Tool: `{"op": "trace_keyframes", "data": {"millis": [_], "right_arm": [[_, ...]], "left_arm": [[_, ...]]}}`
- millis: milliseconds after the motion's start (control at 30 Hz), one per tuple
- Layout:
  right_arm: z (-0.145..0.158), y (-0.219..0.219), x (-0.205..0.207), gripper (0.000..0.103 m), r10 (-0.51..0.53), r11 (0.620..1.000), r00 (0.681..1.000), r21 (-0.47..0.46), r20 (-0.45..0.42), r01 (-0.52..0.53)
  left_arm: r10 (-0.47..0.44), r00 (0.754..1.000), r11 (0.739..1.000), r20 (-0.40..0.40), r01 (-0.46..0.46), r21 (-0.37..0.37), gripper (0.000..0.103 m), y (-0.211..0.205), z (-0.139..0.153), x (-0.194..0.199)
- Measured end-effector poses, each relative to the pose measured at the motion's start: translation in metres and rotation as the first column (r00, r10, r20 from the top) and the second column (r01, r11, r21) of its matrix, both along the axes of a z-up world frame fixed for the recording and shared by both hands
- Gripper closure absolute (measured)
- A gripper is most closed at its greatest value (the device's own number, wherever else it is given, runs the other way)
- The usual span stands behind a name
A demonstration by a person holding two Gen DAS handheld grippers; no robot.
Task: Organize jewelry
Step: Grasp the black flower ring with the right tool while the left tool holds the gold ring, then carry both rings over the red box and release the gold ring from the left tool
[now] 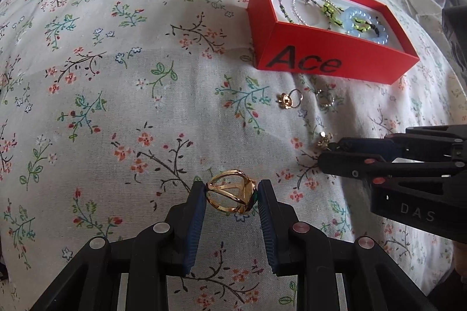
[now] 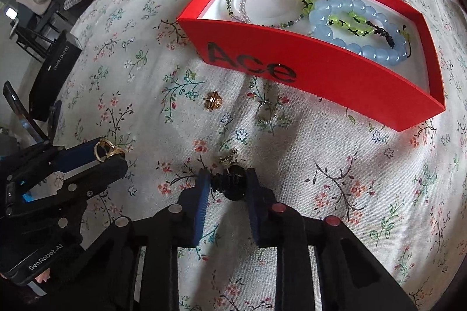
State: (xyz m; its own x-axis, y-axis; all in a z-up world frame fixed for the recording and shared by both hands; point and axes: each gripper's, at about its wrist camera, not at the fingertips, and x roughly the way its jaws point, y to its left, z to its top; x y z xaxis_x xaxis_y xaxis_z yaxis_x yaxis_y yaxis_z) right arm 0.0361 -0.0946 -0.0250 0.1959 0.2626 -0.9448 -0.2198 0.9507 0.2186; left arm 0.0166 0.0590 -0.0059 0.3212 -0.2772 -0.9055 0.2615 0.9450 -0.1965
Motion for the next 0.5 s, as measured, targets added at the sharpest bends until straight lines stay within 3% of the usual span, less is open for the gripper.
{"op": "trace_keyframes", "data": {"millis": [500], "right_arm": [[0.024,-0.026,0.0,0.078,-0.065,0.996,0.998,0.069,0.022,0.064]], "left_arm": [[0.046,0.999,0.999,0.029,-0.045,-0.019,0.073,0.004,0.008,0.007]]}}
